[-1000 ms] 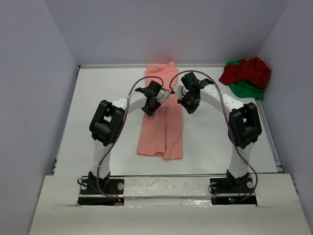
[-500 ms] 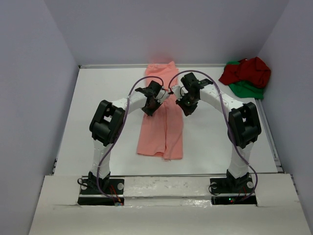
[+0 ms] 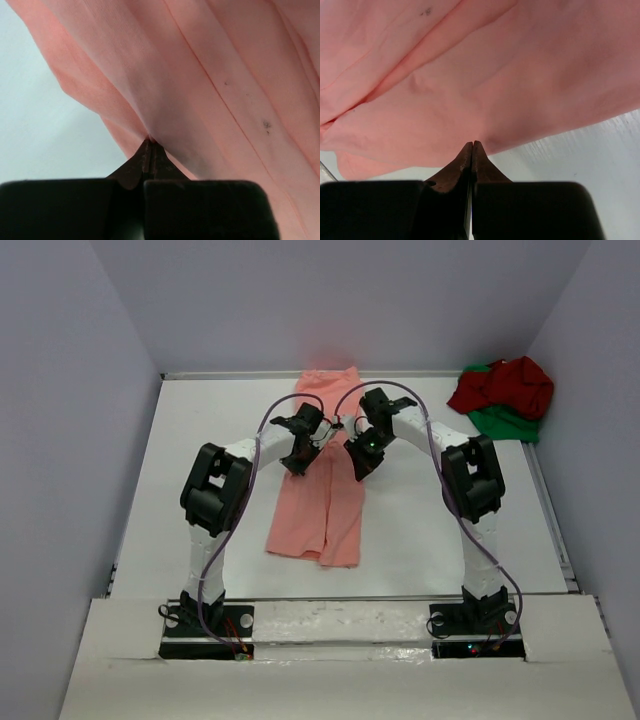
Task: Fold and stack the t-shirts
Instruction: Rotate the tshirt 90 degrees
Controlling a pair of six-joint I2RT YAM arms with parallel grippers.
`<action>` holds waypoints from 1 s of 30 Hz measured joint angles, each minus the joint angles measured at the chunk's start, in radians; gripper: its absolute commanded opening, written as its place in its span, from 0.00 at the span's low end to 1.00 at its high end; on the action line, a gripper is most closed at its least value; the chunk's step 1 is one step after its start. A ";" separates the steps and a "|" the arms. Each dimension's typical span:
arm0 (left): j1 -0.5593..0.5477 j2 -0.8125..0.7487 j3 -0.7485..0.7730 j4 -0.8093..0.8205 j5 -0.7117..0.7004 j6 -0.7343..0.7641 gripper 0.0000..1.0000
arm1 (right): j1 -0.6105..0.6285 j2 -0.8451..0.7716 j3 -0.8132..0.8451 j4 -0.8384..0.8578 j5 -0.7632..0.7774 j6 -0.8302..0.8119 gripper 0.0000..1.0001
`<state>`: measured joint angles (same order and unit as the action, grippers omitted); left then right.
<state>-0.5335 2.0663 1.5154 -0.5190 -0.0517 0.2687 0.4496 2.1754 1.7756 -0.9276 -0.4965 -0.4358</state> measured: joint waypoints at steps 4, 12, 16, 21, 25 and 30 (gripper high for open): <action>0.002 0.000 0.000 -0.003 -0.007 -0.005 0.00 | -0.001 0.011 0.011 -0.003 -0.029 0.017 0.00; -0.003 0.000 0.000 0.000 0.003 0.009 0.00 | -0.001 0.011 0.006 0.035 -0.063 0.077 0.00; -0.017 -0.001 0.000 0.002 0.010 0.010 0.00 | 0.003 0.011 -0.011 0.066 -0.077 0.119 0.00; -0.016 -0.001 0.000 -0.012 0.005 0.014 0.00 | 0.002 0.010 -0.071 0.156 -0.106 0.153 0.00; -0.018 -0.001 0.000 -0.030 0.000 0.034 0.00 | 0.000 0.005 -0.134 0.233 -0.102 0.174 0.00; -0.021 -0.003 0.000 -0.047 -0.002 0.047 0.00 | -0.002 -0.021 -0.197 0.287 -0.079 0.189 0.00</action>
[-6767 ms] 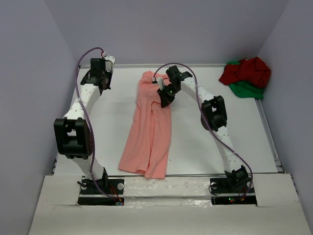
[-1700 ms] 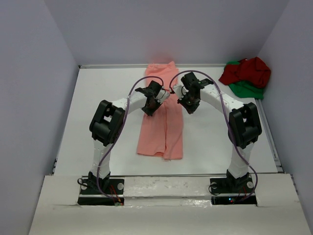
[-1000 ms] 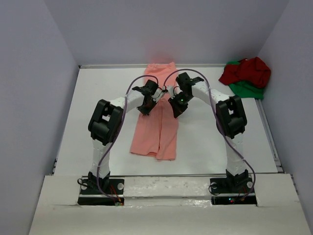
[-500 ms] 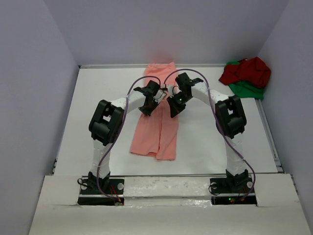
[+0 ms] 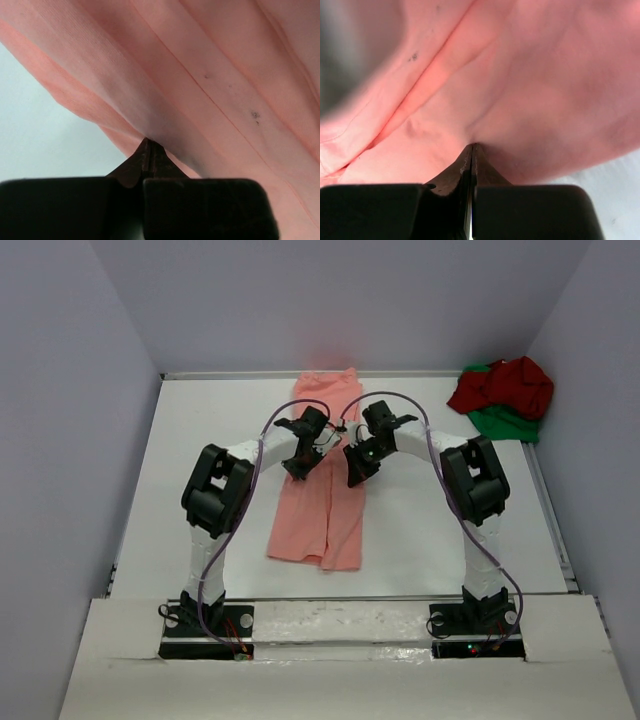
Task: Fold and stack the t-shirts
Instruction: Rotate the tshirt 90 degrees
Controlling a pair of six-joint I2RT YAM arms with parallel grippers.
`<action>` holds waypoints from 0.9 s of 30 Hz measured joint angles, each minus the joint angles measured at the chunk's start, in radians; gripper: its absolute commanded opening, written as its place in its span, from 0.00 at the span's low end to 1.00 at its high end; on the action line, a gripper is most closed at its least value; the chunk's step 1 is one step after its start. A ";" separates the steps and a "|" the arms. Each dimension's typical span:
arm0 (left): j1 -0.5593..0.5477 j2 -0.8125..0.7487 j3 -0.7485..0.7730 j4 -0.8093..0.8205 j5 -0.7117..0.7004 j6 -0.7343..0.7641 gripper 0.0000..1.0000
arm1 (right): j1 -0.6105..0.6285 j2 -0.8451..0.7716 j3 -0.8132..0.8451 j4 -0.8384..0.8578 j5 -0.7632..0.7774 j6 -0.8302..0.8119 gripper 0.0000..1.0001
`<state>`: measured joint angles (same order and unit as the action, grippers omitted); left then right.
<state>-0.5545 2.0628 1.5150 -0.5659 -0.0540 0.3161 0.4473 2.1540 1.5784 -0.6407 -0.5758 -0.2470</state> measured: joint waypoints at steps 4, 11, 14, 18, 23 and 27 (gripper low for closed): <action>0.005 -0.016 -0.008 0.005 0.021 -0.008 0.00 | -0.001 -0.026 -0.042 0.005 0.035 0.030 0.00; 0.023 -0.057 -0.017 -0.014 0.027 -0.011 0.00 | -0.001 -0.041 -0.057 0.009 0.063 0.042 0.00; 0.034 -0.077 -0.017 -0.011 0.035 -0.016 0.00 | 0.000 -0.041 -0.056 0.002 0.071 0.048 0.00; 0.047 -0.116 -0.017 0.003 0.046 -0.019 0.00 | 0.004 -0.041 -0.048 -0.013 0.081 0.048 0.00; 0.047 -0.136 -0.036 0.022 0.050 -0.019 0.00 | 0.008 -0.040 -0.035 -0.045 0.104 0.040 0.00; 0.047 -0.136 -0.051 0.016 0.053 -0.019 0.00 | 0.011 -0.040 -0.028 -0.070 0.116 0.029 0.00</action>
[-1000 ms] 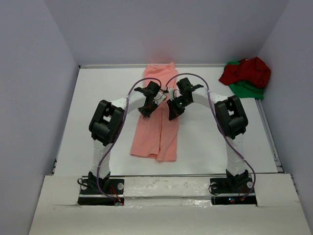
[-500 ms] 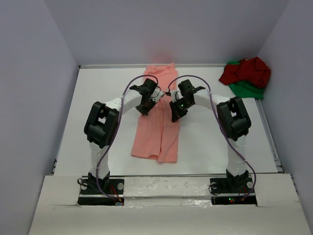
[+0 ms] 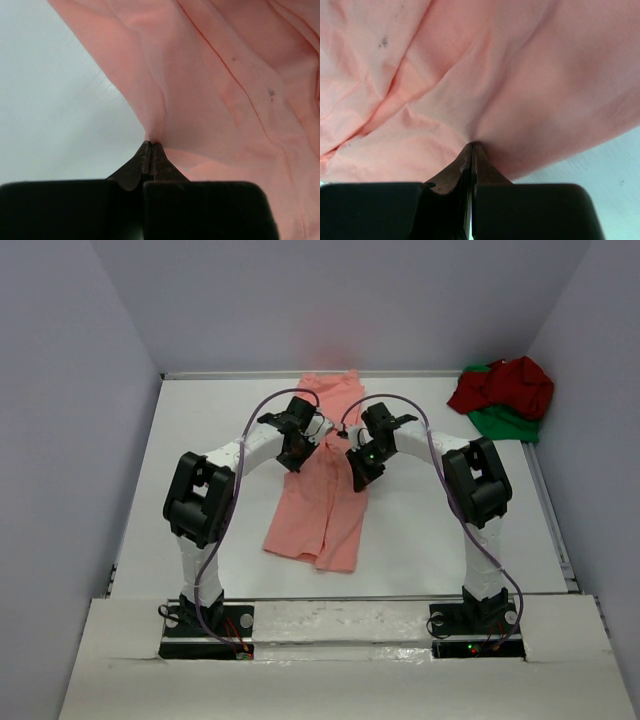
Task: Fold and stack the t-shirts
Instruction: Rotate the tshirt 90 degrees
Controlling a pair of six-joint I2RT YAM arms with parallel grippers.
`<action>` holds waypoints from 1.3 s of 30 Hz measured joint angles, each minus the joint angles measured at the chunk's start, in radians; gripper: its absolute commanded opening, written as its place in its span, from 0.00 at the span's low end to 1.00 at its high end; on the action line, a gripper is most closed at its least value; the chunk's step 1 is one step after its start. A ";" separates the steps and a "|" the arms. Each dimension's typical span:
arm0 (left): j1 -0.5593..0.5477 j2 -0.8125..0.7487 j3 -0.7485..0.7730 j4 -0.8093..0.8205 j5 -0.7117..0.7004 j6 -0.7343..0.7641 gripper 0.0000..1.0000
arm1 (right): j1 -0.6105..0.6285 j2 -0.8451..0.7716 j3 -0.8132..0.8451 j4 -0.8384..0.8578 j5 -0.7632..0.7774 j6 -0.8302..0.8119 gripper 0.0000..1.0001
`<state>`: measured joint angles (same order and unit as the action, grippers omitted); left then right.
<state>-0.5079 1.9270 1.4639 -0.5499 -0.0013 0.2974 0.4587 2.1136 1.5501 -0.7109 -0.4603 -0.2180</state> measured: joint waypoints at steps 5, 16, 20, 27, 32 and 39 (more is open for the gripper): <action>0.000 0.002 0.000 -0.006 0.000 0.000 0.00 | 0.001 0.000 0.009 -0.032 0.014 -0.014 0.00; 0.003 0.055 0.002 -0.059 0.016 0.002 0.00 | 0.001 0.011 0.040 -0.091 0.034 -0.029 0.00; 0.006 0.062 0.002 -0.076 0.019 0.008 0.00 | 0.001 0.023 0.057 -0.108 0.035 -0.030 0.00; 0.006 0.077 0.002 -0.091 0.034 0.012 0.00 | 0.001 0.031 0.070 -0.122 0.040 -0.038 0.00; 0.006 0.090 0.003 -0.105 0.050 0.016 0.02 | 0.001 0.036 0.079 -0.132 0.043 -0.044 0.00; 0.006 0.090 0.092 -0.196 0.077 0.063 0.39 | 0.001 0.047 0.097 -0.149 0.059 -0.049 0.00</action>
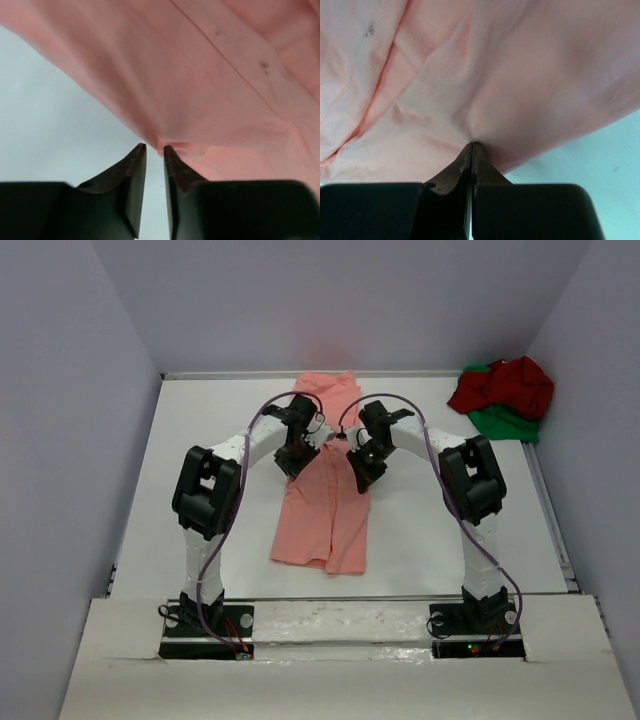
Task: Fold and stack the t-shirts
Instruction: Rotate the tshirt 90 degrees
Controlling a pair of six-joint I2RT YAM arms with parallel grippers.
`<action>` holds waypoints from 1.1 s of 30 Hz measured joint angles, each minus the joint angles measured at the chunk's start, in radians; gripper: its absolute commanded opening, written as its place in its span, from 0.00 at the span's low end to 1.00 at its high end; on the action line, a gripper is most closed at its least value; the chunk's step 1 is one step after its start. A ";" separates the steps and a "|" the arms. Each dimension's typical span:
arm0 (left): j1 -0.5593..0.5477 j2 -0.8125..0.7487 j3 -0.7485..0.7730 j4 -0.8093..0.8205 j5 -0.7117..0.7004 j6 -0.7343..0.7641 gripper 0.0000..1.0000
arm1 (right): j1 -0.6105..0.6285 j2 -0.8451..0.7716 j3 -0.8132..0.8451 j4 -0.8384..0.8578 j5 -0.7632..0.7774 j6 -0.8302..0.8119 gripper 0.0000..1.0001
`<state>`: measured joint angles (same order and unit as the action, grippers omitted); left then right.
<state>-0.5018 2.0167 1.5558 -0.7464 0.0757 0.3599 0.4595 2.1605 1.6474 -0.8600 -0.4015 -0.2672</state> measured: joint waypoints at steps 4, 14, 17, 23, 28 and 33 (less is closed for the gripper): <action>0.008 -0.025 0.142 -0.053 -0.011 0.026 0.54 | 0.000 0.000 0.001 0.000 0.003 -0.004 0.00; 0.076 -0.150 0.349 -0.052 -0.113 0.015 0.60 | 0.000 0.004 0.008 -0.010 0.009 -0.008 0.08; 0.150 -0.183 0.282 -0.007 -0.113 -0.011 0.65 | 0.000 0.003 0.008 -0.012 0.008 -0.018 0.44; 0.317 -0.223 0.045 0.092 -0.124 -0.043 0.95 | 0.006 -0.069 0.000 -0.043 0.018 -0.065 0.88; 0.329 -0.294 -0.035 0.108 -0.042 -0.037 0.84 | 0.006 -0.174 0.091 -0.105 0.035 -0.112 0.84; 0.324 -0.418 -0.075 0.115 0.098 -0.025 0.52 | 0.006 -0.308 0.117 -0.124 0.023 -0.127 0.65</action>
<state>-0.1776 1.5982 1.4811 -0.6315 0.1734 0.3347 0.4652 1.8523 1.7641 -0.9836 -0.3782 -0.3946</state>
